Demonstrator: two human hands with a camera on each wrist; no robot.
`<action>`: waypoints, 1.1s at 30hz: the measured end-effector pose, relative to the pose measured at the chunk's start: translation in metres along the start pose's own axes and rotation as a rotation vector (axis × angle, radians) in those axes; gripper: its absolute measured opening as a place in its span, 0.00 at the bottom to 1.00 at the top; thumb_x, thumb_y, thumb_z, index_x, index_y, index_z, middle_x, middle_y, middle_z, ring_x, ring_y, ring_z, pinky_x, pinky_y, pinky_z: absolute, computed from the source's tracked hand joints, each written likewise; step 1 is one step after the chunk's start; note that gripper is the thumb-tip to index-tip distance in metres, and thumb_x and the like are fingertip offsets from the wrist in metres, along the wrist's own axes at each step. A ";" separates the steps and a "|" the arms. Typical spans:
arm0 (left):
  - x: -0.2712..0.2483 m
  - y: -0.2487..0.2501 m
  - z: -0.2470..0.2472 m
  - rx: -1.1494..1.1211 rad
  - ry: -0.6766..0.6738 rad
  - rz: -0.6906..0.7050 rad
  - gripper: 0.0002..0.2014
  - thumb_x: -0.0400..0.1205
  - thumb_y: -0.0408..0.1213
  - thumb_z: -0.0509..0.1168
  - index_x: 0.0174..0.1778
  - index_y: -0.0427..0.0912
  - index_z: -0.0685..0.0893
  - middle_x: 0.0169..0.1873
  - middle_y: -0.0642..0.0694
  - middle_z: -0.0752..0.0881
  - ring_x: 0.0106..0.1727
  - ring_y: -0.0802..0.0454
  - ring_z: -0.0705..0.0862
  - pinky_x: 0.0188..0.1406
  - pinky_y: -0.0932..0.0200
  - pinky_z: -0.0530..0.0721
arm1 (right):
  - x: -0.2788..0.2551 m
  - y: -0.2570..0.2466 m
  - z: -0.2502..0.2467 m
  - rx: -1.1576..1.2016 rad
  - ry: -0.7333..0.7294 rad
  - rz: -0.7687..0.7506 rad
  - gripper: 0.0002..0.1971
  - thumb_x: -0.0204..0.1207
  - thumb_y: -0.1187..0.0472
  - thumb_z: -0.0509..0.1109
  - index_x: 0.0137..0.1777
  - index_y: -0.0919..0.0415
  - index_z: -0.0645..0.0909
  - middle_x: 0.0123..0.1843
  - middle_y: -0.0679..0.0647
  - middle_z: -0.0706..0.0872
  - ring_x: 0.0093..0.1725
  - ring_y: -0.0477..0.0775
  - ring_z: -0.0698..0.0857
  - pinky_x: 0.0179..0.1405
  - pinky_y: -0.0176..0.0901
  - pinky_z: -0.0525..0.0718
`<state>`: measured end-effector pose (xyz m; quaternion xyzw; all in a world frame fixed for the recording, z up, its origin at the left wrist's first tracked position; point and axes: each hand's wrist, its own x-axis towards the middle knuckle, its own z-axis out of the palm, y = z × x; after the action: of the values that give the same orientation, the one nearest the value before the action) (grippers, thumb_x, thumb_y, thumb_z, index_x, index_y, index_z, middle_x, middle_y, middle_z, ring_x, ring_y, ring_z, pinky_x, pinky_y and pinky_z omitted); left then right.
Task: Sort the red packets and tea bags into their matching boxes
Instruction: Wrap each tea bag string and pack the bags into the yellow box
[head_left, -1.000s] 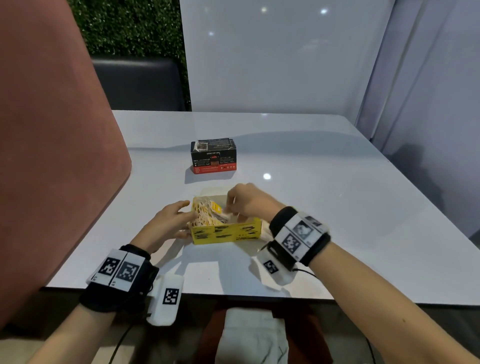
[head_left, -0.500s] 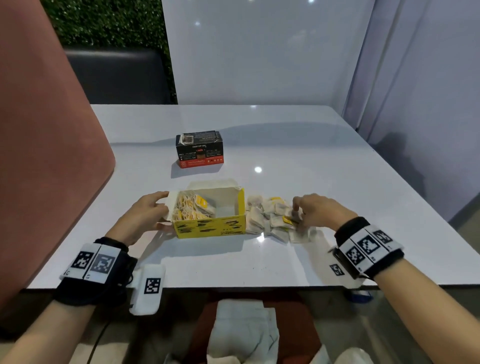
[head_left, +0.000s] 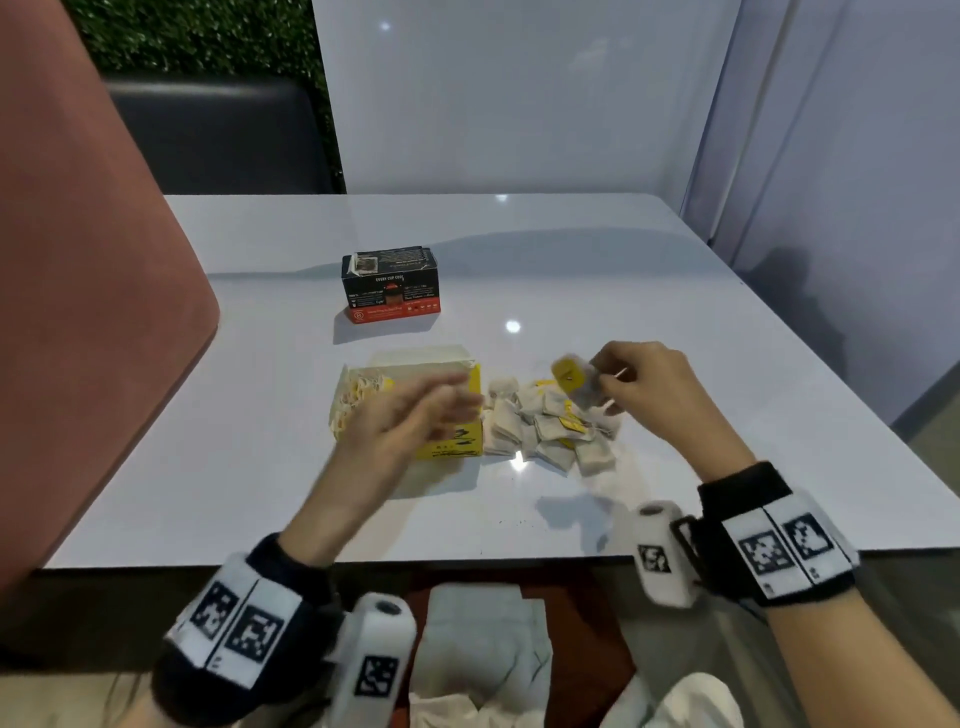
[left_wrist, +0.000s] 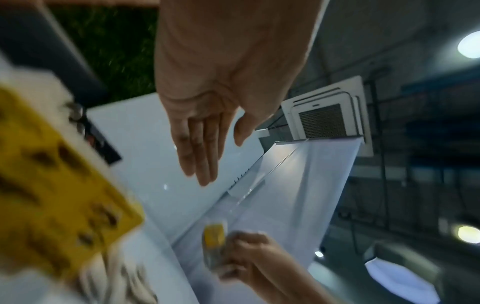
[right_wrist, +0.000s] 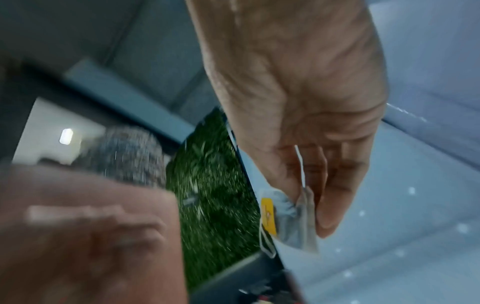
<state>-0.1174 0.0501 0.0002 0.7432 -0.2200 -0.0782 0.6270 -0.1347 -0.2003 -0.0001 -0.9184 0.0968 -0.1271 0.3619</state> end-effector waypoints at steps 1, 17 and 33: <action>0.000 -0.005 0.011 -0.065 -0.090 -0.104 0.17 0.81 0.43 0.60 0.65 0.43 0.80 0.54 0.48 0.90 0.56 0.54 0.87 0.58 0.54 0.85 | -0.009 -0.010 0.004 0.192 -0.030 0.028 0.08 0.73 0.74 0.64 0.40 0.63 0.83 0.39 0.59 0.87 0.33 0.55 0.88 0.32 0.35 0.87; -0.012 -0.023 0.016 -0.901 -0.071 -0.656 0.19 0.81 0.31 0.59 0.66 0.25 0.74 0.59 0.29 0.85 0.60 0.39 0.85 0.54 0.50 0.85 | 0.013 -0.042 0.070 -0.539 -0.450 -0.183 0.21 0.75 0.61 0.67 0.67 0.62 0.69 0.61 0.62 0.77 0.61 0.63 0.78 0.55 0.50 0.77; -0.005 -0.035 0.022 -0.925 -0.042 -0.736 0.20 0.85 0.39 0.55 0.66 0.25 0.72 0.61 0.26 0.82 0.62 0.36 0.82 0.52 0.49 0.85 | 0.017 -0.019 0.039 0.337 -0.150 0.119 0.03 0.72 0.74 0.68 0.42 0.67 0.80 0.38 0.64 0.86 0.33 0.57 0.84 0.37 0.45 0.88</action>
<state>-0.1222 0.0368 -0.0386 0.4182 0.0972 -0.3930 0.8131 -0.1054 -0.1664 -0.0114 -0.8445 0.1008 -0.0510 0.5235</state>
